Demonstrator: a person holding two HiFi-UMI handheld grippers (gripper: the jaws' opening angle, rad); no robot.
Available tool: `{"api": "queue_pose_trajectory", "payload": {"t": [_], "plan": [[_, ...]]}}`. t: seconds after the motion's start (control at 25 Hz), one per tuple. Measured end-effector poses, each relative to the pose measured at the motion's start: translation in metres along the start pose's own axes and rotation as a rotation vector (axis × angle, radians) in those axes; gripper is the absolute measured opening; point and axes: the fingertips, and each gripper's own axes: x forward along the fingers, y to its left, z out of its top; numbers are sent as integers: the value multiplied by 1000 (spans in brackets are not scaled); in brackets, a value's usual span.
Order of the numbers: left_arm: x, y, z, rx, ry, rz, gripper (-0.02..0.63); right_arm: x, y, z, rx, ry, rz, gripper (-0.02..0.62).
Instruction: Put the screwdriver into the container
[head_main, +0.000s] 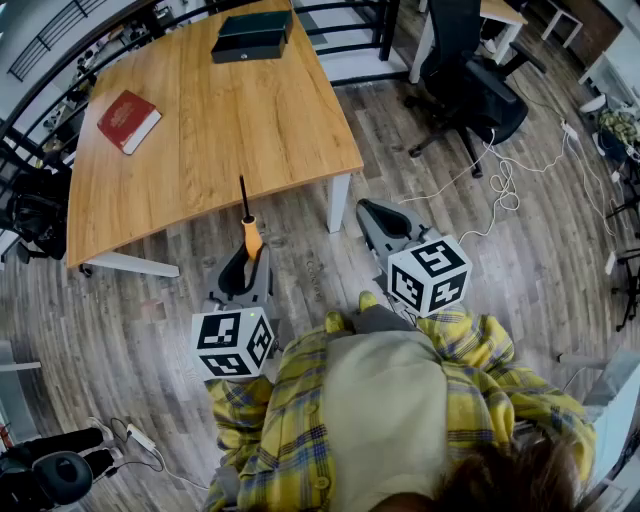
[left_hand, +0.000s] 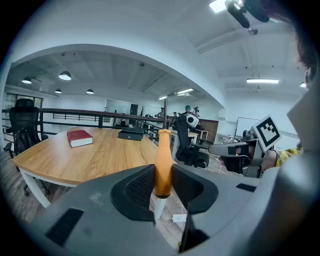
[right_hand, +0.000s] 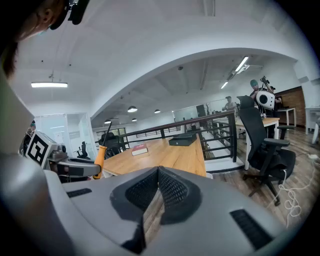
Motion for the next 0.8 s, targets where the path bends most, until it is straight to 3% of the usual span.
{"api": "queue_pose_trajectory", "payload": {"t": [0.8], "plan": [[9,23,-10,24,46,-15,106,23,8,-8,63,10,16,66]]}}
